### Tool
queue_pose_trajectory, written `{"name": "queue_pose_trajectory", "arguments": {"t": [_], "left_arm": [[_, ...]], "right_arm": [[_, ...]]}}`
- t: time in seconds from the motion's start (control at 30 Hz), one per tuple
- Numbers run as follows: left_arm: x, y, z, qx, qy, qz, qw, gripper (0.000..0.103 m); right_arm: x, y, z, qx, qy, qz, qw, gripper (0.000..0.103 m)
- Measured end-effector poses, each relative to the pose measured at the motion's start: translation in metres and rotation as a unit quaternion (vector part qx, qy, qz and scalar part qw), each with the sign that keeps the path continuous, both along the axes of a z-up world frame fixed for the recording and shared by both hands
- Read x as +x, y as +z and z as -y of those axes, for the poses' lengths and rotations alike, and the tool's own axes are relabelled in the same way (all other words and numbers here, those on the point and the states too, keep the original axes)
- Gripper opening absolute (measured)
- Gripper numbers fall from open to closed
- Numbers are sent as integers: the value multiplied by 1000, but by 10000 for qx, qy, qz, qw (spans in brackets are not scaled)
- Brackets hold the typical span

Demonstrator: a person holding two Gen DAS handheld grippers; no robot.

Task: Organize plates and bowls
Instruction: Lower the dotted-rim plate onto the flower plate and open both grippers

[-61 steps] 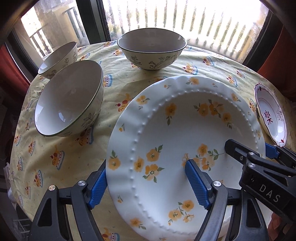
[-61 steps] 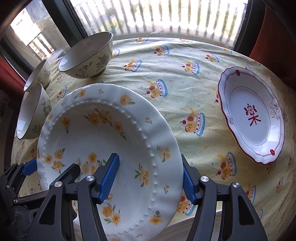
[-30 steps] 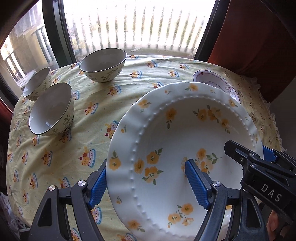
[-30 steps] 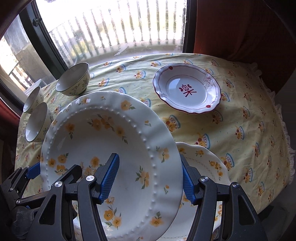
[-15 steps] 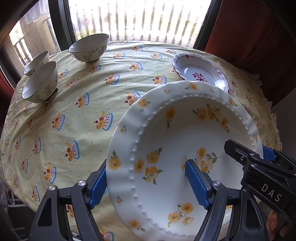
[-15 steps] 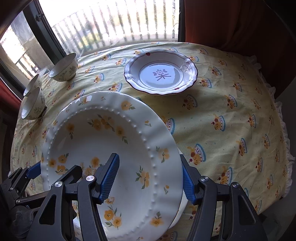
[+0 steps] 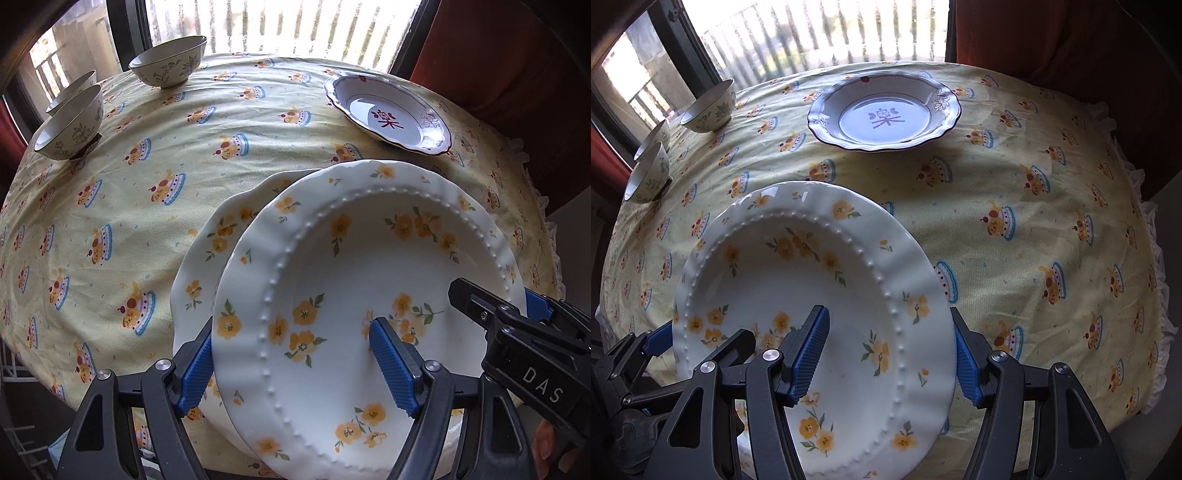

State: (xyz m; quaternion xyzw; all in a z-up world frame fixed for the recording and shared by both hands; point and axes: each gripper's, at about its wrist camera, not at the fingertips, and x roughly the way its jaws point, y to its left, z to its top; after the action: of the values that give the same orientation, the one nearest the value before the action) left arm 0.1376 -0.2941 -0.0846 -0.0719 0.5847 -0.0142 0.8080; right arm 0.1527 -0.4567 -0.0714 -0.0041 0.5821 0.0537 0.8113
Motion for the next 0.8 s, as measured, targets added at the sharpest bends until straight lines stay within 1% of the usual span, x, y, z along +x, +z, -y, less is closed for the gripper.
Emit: {"name": "queue_pose_trajectory", "arguments": {"t": [0.23, 0.5, 0.8], "left_arm": [[3, -11, 7, 96, 23, -41, 9999, 80], [11, -20, 3, 56, 179, -149, 9997, 81], [13, -20, 5, 230, 290, -113, 9993, 84]], "right_arm": [[1, -12, 6, -45, 36, -76, 10000, 66], [8, -16, 2, -87, 73, -32, 9999, 65], [11, -18, 0, -188, -63, -11, 9998, 64]]}}
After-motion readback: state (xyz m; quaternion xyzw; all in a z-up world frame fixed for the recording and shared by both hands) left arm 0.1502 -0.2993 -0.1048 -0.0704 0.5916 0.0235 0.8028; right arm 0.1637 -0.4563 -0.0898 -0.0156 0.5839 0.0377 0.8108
